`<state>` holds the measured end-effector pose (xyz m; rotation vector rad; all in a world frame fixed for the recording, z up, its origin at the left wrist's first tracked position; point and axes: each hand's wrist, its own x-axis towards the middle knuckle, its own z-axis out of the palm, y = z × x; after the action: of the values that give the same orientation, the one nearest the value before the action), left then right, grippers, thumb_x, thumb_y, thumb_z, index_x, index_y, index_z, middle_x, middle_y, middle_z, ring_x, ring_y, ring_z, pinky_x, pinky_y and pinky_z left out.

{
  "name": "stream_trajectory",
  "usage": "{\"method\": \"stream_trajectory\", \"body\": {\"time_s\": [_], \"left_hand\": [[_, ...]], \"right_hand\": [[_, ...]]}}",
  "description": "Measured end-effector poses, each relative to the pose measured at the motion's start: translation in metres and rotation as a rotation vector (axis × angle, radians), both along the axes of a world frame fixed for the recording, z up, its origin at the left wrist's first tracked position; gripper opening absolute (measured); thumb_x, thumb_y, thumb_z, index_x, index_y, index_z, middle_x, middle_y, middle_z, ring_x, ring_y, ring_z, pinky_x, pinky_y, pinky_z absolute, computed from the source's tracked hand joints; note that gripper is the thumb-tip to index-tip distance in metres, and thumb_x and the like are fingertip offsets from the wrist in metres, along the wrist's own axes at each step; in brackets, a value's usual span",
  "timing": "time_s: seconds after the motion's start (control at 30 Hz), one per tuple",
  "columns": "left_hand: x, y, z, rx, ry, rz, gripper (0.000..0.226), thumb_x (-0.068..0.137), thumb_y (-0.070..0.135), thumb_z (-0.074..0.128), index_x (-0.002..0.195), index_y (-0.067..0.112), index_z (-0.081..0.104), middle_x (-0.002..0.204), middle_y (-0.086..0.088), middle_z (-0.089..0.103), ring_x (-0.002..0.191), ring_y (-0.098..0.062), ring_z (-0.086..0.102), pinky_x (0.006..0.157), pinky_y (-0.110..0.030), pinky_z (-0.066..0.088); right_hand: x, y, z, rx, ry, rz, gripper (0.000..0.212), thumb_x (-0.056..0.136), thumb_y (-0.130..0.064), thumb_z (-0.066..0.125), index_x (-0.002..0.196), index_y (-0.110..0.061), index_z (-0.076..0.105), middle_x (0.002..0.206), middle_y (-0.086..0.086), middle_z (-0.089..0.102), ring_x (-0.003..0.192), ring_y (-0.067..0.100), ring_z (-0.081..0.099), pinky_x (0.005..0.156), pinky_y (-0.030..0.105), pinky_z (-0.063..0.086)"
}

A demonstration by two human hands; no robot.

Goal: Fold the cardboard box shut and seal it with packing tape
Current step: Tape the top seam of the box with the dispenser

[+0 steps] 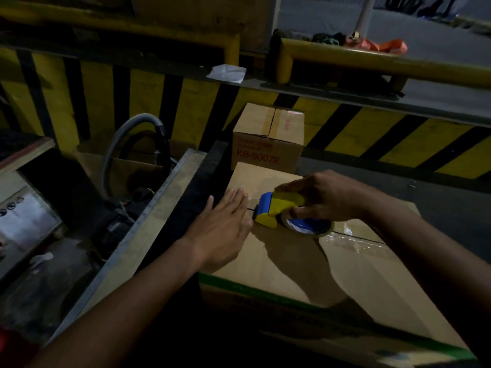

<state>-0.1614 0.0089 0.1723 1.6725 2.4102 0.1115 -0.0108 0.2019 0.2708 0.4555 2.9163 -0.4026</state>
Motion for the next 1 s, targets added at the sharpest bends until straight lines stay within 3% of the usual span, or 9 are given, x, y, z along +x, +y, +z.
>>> {"method": "stream_trajectory", "body": {"time_s": [0.2, 0.4, 0.47, 0.53, 0.6, 0.77, 0.87, 1.0], "left_hand": [[0.002, 0.0, 0.001, 0.039, 0.055, -0.049, 0.059, 0.107, 0.04, 0.012, 0.159, 0.013, 0.002, 0.168, -0.002, -0.003, 0.153, -0.013, -0.009, 0.125, -0.045, 0.003], [-0.001, 0.0, -0.001, 0.039, -0.032, -0.057, 0.059, 0.107, 0.04, 0.011, 0.158, 0.018, -0.006, 0.167, 0.003, -0.012, 0.15, -0.009, -0.019, 0.125, -0.04, 0.007], [-0.001, -0.002, -0.003, 0.046, -0.053, -0.048, 0.059, 0.106, 0.042, 0.01, 0.158, 0.021, -0.006, 0.167, 0.005, -0.013, 0.149, -0.007, -0.02, 0.125, -0.041, 0.013], [-0.001, -0.003, -0.004, 0.052, -0.062, -0.034, 0.06, 0.105, 0.045, 0.009, 0.159, 0.023, -0.005, 0.166, 0.008, -0.014, 0.149, -0.005, -0.02, 0.124, -0.044, 0.016], [0.0, -0.005, -0.002, 0.056, -0.079, -0.016, 0.059, 0.105, 0.045, 0.011, 0.159, 0.025, -0.003, 0.166, 0.01, -0.013, 0.149, -0.003, -0.02, 0.124, -0.046, 0.014], [0.003, -0.006, 0.002, 0.061, -0.078, -0.014, 0.059, 0.106, 0.044, 0.014, 0.16, 0.023, 0.0, 0.167, 0.008, -0.01, 0.15, -0.005, -0.015, 0.124, -0.047, 0.011], [0.006, -0.004, 0.007, 0.02, -0.001, -0.017, 0.06, 0.105, 0.042, 0.014, 0.16, 0.02, 0.001, 0.168, 0.003, -0.007, 0.152, -0.01, -0.011, 0.124, -0.049, 0.007], [0.024, 0.014, 0.02, -0.039, 0.119, -0.02, 0.062, 0.103, 0.03, 0.028, 0.159, 0.012, 0.01, 0.168, -0.009, 0.002, 0.154, -0.024, -0.001, 0.123, -0.051, 0.006]], "right_hand": [[-0.01, -0.001, 0.005, 0.049, -0.055, 0.058, 0.065, 0.088, -0.051, 0.063, 0.146, -0.042, 0.035, 0.117, -0.012, 0.06, 0.076, -0.001, 0.053, 0.069, 0.015, 0.042], [0.001, 0.002, 0.006, 0.009, -0.071, 0.047, 0.07, 0.086, -0.056, 0.06, 0.147, -0.047, 0.028, 0.125, -0.004, 0.062, 0.088, 0.006, 0.06, 0.079, 0.023, 0.05], [0.002, 0.002, 0.01, 0.012, -0.087, 0.043, 0.067, 0.089, -0.05, 0.061, 0.147, -0.046, 0.029, 0.116, -0.01, 0.064, 0.087, 0.006, 0.06, 0.078, 0.023, 0.051], [-0.001, 0.0, 0.013, 0.041, -0.109, 0.049, 0.063, 0.09, -0.047, 0.061, 0.146, -0.043, 0.032, 0.094, -0.02, 0.059, 0.075, 0.0, 0.058, 0.066, 0.016, 0.046], [0.0, 0.0, 0.016, 0.044, -0.109, 0.048, 0.061, 0.089, -0.049, 0.061, 0.144, -0.04, 0.037, 0.081, -0.02, 0.056, 0.07, -0.001, 0.058, 0.06, 0.016, 0.043], [0.026, 0.011, 0.028, 0.038, -0.141, -0.032, 0.059, 0.087, -0.055, 0.058, 0.141, -0.036, 0.043, 0.09, -0.008, 0.065, 0.079, 0.009, 0.064, 0.072, 0.022, 0.053], [0.034, 0.011, 0.021, 0.027, -0.158, -0.05, 0.059, 0.091, -0.051, 0.057, 0.144, -0.034, 0.039, 0.095, -0.014, 0.062, 0.081, 0.005, 0.061, 0.07, 0.018, 0.048], [0.03, 0.013, 0.014, 0.037, -0.14, -0.035, 0.06, 0.091, -0.049, 0.058, 0.146, -0.033, 0.039, 0.125, -0.006, 0.061, 0.094, 0.006, 0.054, 0.081, 0.021, 0.044]]}}
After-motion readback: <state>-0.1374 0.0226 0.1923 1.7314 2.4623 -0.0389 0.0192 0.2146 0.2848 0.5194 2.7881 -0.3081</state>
